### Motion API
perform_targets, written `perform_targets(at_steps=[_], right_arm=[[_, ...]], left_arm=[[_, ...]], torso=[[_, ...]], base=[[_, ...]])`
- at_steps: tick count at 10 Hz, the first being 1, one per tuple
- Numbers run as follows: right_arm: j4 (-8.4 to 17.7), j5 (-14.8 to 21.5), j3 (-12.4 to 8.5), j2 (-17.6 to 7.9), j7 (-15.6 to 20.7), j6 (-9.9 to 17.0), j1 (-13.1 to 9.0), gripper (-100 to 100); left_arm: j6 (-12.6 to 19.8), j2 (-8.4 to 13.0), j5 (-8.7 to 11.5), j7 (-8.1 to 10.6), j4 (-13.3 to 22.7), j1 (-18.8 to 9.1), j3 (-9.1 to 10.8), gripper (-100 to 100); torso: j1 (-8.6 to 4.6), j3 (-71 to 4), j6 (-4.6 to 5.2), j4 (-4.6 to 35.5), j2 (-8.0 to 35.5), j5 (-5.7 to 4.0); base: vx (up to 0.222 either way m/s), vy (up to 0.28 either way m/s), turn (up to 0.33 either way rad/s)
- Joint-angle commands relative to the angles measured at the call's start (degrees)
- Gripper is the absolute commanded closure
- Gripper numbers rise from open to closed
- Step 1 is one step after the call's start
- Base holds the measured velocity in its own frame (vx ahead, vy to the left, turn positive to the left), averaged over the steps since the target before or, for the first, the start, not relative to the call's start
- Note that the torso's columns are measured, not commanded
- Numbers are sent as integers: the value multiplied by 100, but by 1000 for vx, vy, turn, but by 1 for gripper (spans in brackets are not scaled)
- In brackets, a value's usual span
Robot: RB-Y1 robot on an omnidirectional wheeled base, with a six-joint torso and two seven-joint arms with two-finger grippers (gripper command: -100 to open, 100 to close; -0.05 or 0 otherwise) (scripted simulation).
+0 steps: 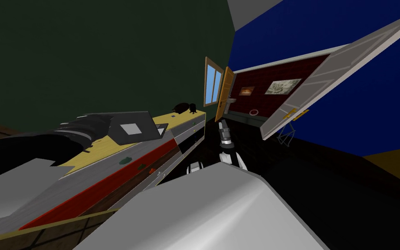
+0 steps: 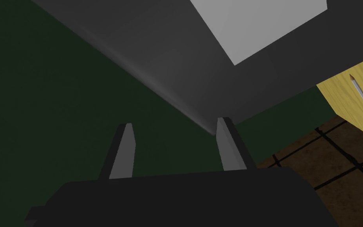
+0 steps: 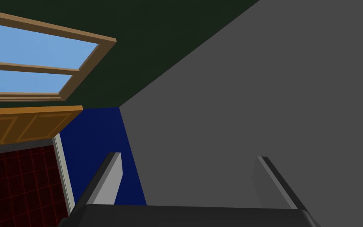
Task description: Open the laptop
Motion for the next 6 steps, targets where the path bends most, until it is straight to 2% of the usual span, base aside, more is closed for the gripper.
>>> perform_targets(at_steps=[1, 2, 3, 4, 5, 6], right_arm=[[0, 0, 0, 0, 0, 0, 0, 0], [0, 0, 0, 0, 0, 0, 0, 0], [0, 0, 0, 0, 0, 0, 0, 0], [0, 0, 0, 0, 0, 0, 0, 0], [0, 0, 0, 0, 0, 0, 0, 0], [0, 0, 0, 0, 0, 0, 0, 0]], left_arm=[[235, 231, 363, 54, 27, -60, 126, 100], [470, 463, 574, 108, 54, -120, 253, 100], [470, 463, 726, 108, 54, -120, 253, 100], [705, 694, 911, 163, 81, -181, 379, 100], [705, 694, 1089, 163, 81, -181, 379, 100], [926, 922, 1264, 217, 107, -241, 505, 100]], torso=[[5, -4, 2, -1, -5, 0], [5, -4, 0, -2, -6, 2], [3, -5, 1, -2, -7, 0], [0, 0, -1, 0, 0, 1], [-3, 2, 1, 1, 3, -2], [-2, 4, -1, 2, 5, 0]], base=[[32, 25, -59], [46, 30, -79], [38, 26, -57], [37, 21, -96], [32, 24, -38], [36, 33, -76]])
